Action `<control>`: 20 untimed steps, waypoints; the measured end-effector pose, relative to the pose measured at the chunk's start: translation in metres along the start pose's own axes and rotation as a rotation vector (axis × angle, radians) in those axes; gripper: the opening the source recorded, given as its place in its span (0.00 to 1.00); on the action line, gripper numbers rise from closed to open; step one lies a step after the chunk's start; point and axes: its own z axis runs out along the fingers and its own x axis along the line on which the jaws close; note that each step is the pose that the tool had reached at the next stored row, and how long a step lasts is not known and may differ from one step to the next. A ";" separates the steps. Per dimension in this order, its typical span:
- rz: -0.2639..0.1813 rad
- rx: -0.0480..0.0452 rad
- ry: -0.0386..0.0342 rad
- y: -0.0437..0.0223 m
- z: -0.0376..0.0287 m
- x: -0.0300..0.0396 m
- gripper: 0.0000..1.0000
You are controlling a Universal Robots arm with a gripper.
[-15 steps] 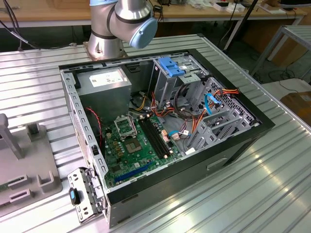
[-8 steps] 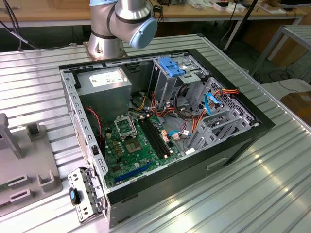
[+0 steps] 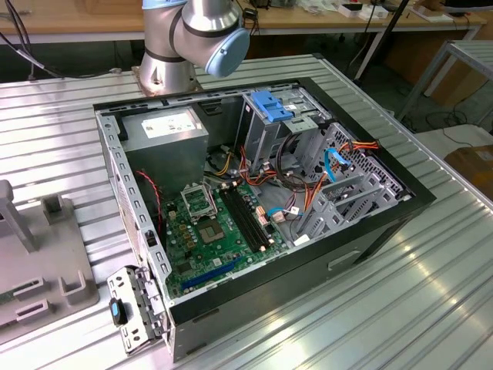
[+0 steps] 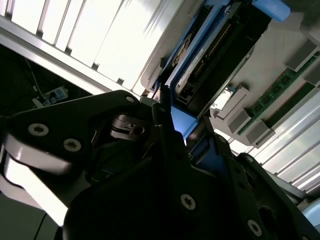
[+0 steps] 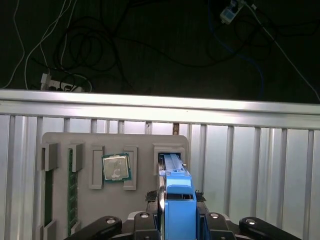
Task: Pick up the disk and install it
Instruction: 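Pick up the disk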
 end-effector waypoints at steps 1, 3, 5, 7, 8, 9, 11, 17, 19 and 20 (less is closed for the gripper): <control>0.000 0.0002 -0.0001 0.0000 -0.0011 0.0000 0.37; 0.000 -0.0001 0.0005 0.0000 -0.0094 -0.0003 0.37; 0.000 -0.0001 0.0007 0.0000 -0.0223 -0.0006 0.37; 0.000 -0.0002 0.0008 0.0000 -0.0339 -0.0009 0.37; 0.000 -0.0001 0.0007 0.0000 -0.0421 -0.0010 0.37; 0.000 -0.0002 0.0008 0.0000 -0.0463 -0.0011 0.37; 0.000 -0.0001 0.0007 0.0000 -0.0564 -0.0014 0.37; 0.000 -0.0003 0.0008 -0.0001 -0.0595 -0.0015 0.37; 0.000 0.0000 0.0007 0.0000 -0.0644 -0.0016 0.37; 0.000 -0.0002 0.0008 0.0000 -0.0664 -0.0016 0.37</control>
